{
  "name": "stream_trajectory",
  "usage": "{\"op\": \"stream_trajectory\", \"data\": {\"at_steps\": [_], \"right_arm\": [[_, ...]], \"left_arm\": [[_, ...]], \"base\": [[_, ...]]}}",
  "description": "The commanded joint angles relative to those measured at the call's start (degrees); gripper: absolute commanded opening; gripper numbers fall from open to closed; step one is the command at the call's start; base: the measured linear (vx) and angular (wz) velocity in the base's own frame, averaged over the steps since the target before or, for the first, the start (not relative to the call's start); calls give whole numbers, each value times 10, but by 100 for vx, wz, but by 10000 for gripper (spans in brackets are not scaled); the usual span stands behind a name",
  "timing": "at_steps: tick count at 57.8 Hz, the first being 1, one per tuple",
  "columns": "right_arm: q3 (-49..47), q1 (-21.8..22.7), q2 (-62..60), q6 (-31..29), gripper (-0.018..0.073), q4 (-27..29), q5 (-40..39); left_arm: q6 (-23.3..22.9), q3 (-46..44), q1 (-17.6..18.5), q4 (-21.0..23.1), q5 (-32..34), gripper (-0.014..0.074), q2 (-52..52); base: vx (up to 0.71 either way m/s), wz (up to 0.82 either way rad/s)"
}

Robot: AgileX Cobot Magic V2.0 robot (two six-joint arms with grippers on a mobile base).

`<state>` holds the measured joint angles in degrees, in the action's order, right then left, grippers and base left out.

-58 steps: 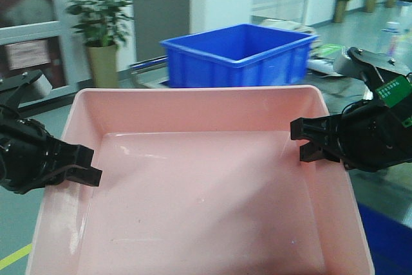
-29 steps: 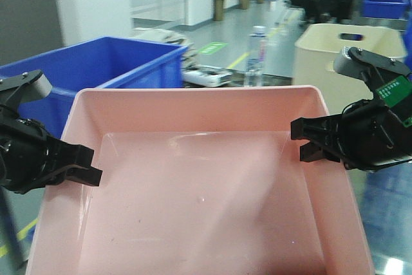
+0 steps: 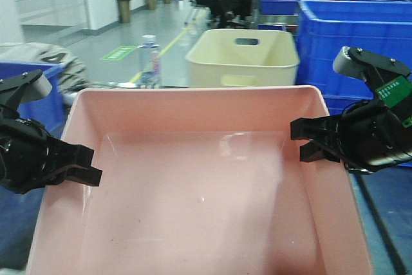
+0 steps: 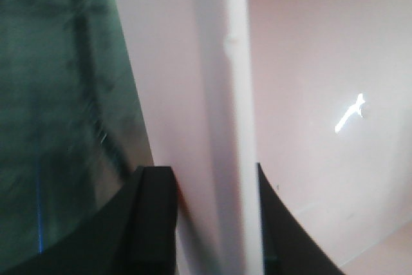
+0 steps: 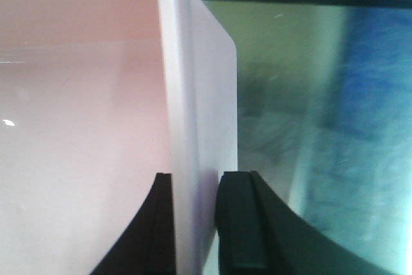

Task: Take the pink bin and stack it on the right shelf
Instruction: 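Carry the pink bin with both grippers toward the blue crate shelf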

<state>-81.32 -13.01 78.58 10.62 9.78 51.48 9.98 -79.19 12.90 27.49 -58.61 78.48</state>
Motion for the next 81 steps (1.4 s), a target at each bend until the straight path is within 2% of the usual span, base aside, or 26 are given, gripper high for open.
{"op": "stream_trajectory", "data": {"at_steps": [1, 28, 81], "right_arm": [[-21, 6, -18, 5, -9, 11, -68], [-21, 6, -18, 5, -9, 11, -68], [-21, 6, -18, 5, -9, 11, -68]], "left_arm": [[15, -17, 4, 42, 6, -5, -23], [15, -17, 4, 43, 8, -5, -19], [15, -17, 4, 43, 8, -5, -19]], "base": [[26, -52], [18, -35], [1, -2]]}}
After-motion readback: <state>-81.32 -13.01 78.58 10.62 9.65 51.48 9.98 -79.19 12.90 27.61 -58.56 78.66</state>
